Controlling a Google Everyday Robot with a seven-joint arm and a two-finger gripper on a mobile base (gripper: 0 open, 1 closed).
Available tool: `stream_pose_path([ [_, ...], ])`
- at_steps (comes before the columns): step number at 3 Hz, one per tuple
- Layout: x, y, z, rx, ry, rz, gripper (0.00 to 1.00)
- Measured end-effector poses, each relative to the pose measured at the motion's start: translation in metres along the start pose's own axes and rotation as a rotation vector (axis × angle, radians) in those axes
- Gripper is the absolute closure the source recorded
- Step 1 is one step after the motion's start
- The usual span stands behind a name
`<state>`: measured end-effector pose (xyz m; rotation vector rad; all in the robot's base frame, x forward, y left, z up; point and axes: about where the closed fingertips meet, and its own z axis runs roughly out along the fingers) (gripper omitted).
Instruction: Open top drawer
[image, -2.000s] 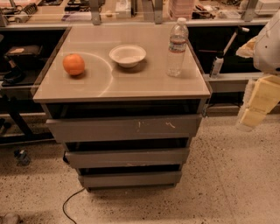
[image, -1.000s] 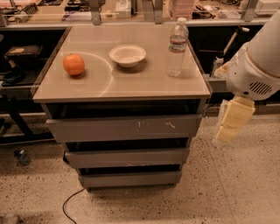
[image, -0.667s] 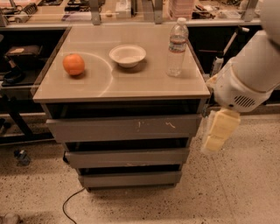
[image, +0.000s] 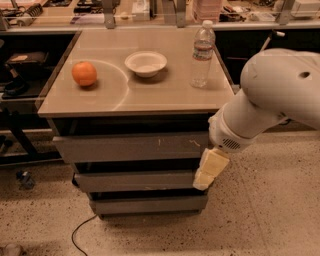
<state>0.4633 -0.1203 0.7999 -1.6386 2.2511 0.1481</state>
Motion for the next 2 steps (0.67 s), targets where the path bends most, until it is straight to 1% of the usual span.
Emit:
stream_pose_path([
  [1, -0.010, -0.010, 0.033, 0.004, -0.025, 0.009, 0.00],
  [2, -0.017, -0.020, 0.061, -0.003, -0.040, 0.004, 0.00],
])
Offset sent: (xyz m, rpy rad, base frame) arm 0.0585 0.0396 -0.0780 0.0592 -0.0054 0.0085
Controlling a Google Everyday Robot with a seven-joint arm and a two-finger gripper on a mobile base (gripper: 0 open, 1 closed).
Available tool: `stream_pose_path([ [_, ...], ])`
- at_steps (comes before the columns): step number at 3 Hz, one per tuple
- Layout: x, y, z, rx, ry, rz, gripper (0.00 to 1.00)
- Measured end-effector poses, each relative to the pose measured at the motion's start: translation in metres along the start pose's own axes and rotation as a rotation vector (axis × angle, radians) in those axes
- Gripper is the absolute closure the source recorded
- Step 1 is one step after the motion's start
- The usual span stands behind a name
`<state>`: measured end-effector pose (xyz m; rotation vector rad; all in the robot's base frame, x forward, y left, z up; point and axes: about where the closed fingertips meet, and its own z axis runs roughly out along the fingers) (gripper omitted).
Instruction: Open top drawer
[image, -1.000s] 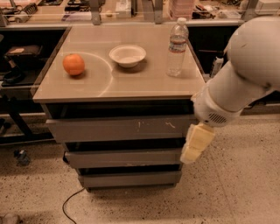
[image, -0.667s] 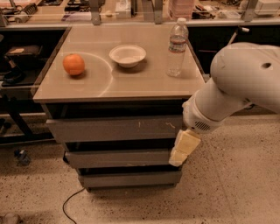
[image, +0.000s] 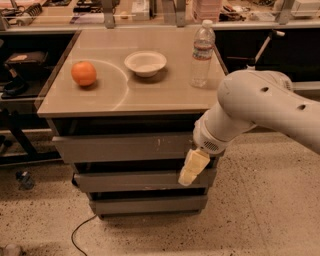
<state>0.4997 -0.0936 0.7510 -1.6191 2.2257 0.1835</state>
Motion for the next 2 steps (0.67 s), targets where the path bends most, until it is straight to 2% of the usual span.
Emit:
stream_pose_path([
  [2, -0.013, -0.018, 0.049, -0.010, -0.021, -0.036, 0.00],
])
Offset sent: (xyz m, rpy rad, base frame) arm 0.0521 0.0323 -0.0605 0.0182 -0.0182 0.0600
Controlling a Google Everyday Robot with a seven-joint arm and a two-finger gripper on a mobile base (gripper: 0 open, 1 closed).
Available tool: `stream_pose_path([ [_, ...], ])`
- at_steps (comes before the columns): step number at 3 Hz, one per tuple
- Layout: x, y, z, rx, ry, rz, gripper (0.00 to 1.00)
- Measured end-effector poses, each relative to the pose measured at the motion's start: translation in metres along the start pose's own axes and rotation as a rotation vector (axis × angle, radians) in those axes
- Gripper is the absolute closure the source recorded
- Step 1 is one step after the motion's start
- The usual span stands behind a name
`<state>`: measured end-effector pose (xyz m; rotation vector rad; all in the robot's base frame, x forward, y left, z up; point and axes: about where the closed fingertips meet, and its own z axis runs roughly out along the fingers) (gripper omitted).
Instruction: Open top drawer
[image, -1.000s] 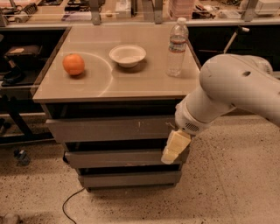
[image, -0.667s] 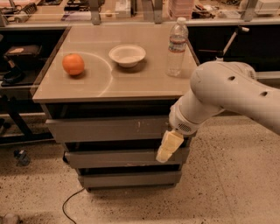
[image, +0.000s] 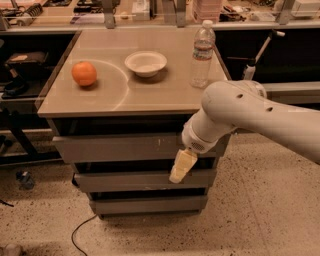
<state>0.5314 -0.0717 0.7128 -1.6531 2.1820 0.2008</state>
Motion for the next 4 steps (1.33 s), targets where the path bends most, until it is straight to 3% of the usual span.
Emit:
stream_pose_path([
  [4, -0.008, -0.035, 0.060, -0.006, 0.016, -0.084, 0.00],
])
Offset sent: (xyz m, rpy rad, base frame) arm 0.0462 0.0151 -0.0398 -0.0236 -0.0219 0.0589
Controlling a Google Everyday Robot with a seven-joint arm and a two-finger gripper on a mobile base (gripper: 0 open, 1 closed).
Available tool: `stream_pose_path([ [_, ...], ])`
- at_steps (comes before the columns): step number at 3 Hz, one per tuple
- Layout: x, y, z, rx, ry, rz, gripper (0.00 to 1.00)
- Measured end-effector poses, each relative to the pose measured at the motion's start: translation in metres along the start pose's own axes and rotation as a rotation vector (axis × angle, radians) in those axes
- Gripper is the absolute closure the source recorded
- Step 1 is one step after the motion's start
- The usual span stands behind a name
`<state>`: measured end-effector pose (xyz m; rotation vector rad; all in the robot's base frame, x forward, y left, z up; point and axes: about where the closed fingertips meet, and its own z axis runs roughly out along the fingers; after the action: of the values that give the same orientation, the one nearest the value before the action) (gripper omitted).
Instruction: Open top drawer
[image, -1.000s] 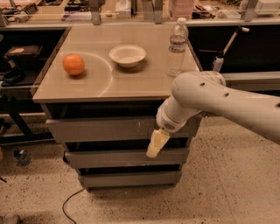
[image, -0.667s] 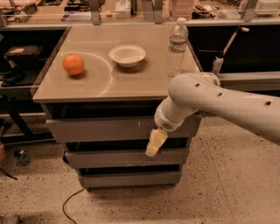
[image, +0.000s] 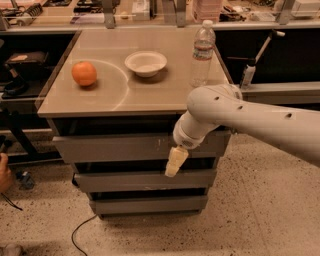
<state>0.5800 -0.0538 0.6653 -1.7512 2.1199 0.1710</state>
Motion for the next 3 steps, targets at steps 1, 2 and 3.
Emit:
stream_pose_path([
  [1, 0.003, 0.003, 0.014, -0.021, 0.013, -0.012, 0.00],
  [2, 0.011, 0.018, 0.018, -0.053, 0.031, -0.020, 0.00],
  [3, 0.018, 0.031, 0.016, -0.076, 0.048, -0.017, 0.00],
])
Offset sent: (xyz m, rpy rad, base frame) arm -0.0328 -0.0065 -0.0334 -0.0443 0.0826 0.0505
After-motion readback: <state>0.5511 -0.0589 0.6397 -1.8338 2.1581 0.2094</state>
